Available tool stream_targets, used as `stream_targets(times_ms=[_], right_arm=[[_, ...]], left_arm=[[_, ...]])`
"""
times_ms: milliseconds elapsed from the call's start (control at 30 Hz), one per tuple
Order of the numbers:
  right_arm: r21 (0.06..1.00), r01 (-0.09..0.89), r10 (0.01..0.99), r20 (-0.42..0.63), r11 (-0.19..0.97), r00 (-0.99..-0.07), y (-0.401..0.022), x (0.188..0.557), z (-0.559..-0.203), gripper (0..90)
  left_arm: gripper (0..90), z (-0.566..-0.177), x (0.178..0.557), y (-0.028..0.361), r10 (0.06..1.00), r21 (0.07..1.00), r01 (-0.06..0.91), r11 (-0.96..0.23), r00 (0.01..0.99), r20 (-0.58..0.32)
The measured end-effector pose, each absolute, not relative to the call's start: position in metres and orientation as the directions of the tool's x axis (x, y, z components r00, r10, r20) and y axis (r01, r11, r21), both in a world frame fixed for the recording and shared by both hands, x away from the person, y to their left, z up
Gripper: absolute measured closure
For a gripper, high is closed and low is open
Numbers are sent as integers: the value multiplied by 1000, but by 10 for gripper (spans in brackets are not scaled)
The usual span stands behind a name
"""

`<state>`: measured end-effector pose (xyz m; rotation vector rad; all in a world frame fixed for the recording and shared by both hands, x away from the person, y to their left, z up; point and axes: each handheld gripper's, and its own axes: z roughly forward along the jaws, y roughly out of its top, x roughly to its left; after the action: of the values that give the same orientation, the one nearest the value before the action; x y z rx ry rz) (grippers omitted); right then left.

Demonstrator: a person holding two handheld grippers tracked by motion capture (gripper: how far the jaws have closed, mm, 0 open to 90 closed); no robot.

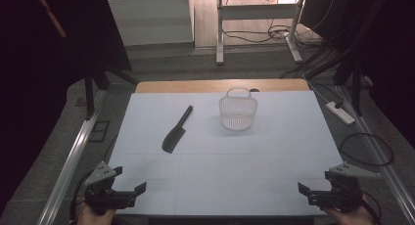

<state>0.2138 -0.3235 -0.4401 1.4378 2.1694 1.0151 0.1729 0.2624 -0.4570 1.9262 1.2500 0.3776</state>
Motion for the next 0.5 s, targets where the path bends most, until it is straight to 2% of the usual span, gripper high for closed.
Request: stream_targets(times_ms=[500], right_arm=[[722,642,891,77,260,-448,-321,213,-440,0]], left_arm=[[3,-457,174,263,868,741,642,-198,466,-172]])
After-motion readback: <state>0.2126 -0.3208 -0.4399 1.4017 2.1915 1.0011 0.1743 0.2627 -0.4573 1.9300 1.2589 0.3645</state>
